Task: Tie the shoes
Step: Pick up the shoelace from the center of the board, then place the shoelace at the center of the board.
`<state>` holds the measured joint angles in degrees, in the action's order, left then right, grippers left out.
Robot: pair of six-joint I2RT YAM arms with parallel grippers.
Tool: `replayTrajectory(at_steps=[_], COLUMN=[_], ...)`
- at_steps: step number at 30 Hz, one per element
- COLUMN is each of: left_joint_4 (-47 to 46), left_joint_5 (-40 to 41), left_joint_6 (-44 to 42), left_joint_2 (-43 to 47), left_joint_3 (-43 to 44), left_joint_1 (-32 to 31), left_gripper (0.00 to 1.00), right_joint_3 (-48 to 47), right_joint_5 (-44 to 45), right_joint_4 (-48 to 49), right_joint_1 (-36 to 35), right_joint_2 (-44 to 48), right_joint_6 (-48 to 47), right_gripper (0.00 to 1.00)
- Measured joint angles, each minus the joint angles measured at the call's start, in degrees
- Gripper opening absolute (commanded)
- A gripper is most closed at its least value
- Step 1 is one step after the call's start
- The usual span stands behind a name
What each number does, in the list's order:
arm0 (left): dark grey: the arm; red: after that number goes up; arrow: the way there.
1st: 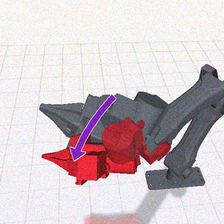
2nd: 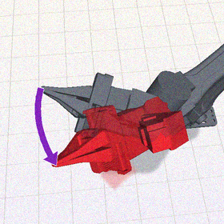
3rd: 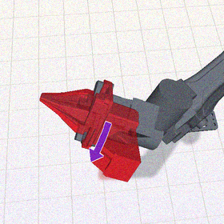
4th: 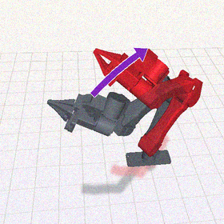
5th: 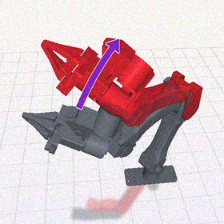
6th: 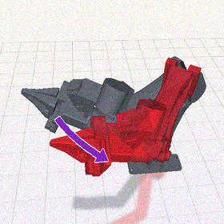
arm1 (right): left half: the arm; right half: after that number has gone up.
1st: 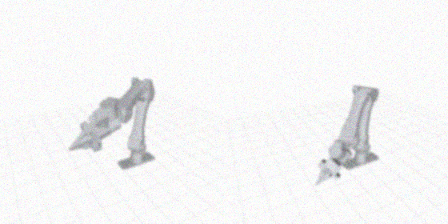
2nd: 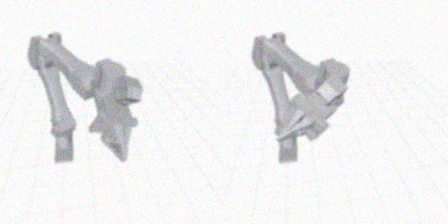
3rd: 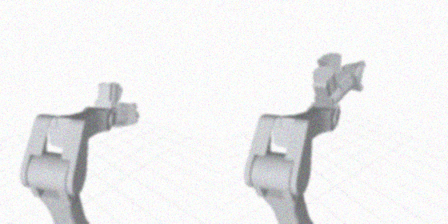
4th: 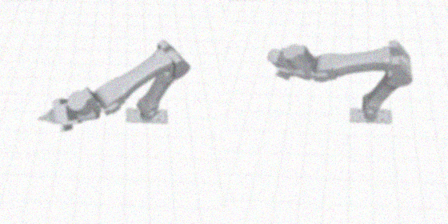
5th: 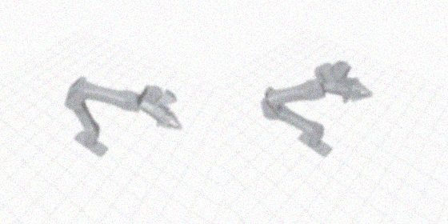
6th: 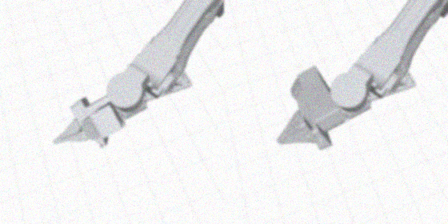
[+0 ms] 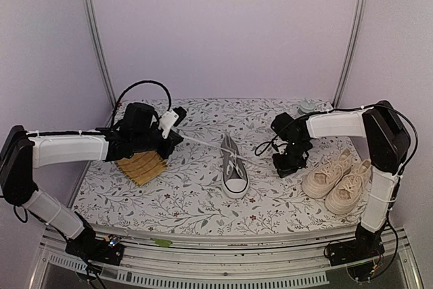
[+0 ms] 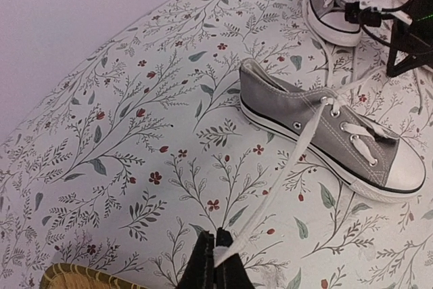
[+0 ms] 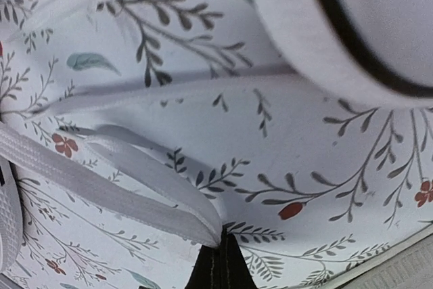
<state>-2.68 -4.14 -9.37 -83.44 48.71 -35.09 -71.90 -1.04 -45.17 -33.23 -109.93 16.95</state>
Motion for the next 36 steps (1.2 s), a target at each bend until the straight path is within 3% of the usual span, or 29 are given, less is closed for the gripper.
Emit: replayTrajectory(at_steps=[12,36], left_joint_4=[4.50,7.32], left_joint_5=[4.90,4.79], left_joint_6=[1.70,-2.75], left_joint_2=[-2.43,-4.17], left_joint_3=[2.95,4.94], left_joint_1=[-3.10,-5.44], left_gripper=[0.00,0.00], right_joint_3=[-1.66,-2.43], right_joint_5=[3.19,-16.79], right_joint_4=[10.82,25.59], right_joint_1=[2.97,2.91], right_joint_2=[3.82,8.33], right_joint_6=[-1.79,-6.54], right_gripper=[0.00,0.00])
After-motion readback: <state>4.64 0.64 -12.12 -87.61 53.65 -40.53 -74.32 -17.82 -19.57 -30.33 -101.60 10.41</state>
